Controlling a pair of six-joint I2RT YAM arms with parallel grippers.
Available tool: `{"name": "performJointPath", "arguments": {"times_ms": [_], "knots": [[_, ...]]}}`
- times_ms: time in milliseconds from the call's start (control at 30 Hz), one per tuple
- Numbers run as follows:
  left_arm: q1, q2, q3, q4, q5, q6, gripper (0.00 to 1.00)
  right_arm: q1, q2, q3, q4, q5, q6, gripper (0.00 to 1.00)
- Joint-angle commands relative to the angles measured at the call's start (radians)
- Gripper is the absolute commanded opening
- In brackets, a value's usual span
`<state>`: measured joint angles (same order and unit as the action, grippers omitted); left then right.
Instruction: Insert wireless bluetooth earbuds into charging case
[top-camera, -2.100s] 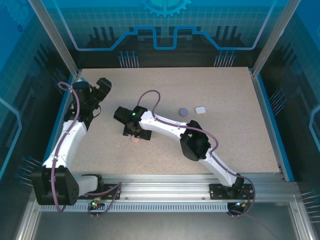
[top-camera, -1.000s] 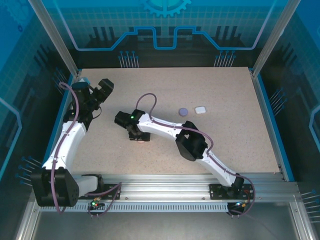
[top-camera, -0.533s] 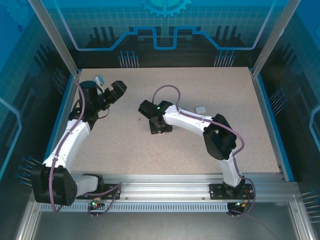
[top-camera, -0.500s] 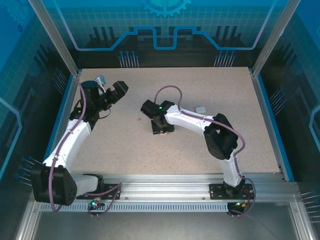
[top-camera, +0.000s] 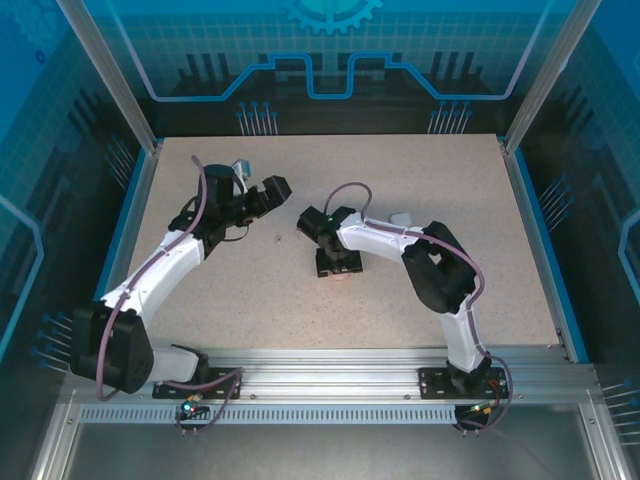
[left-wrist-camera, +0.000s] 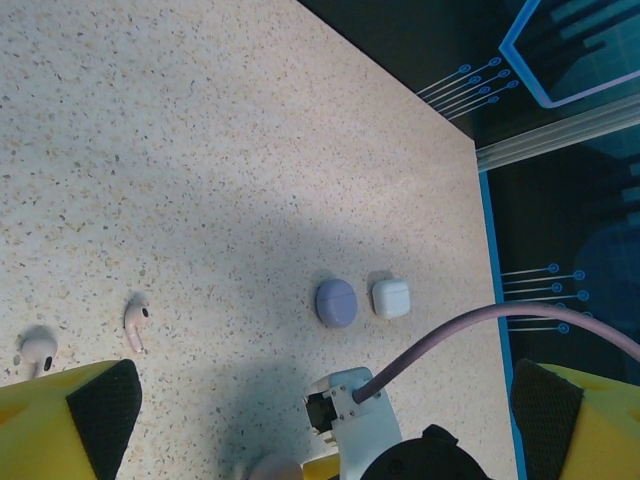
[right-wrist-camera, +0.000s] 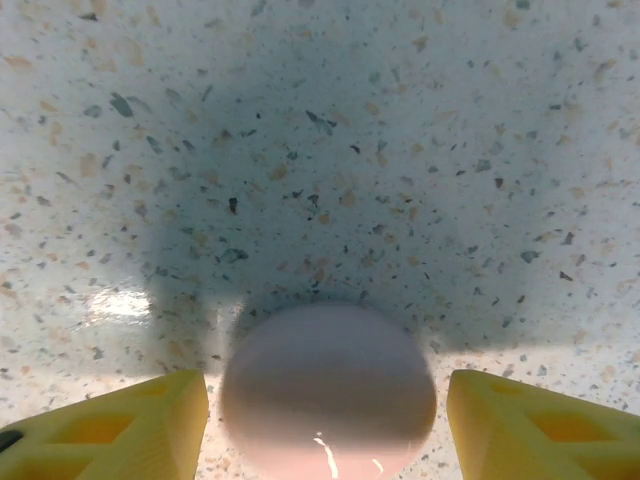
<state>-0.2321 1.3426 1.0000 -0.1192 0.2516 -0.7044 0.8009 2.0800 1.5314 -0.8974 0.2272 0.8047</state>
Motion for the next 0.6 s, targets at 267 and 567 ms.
{"name": "performJointPath", "arguments": {"times_ms": [267,567], "knots": [[-0.006,0.026,-0.011,0.059,-0.011,0.012,0.99,-0.02,0.068,0.061,-0.082,-0.044,0.149,0.66],[-0.007,0.014,-0.024,0.041,0.0,0.025,0.99,-0.038,0.061,0.06,-0.089,0.003,0.096,0.65]]}}
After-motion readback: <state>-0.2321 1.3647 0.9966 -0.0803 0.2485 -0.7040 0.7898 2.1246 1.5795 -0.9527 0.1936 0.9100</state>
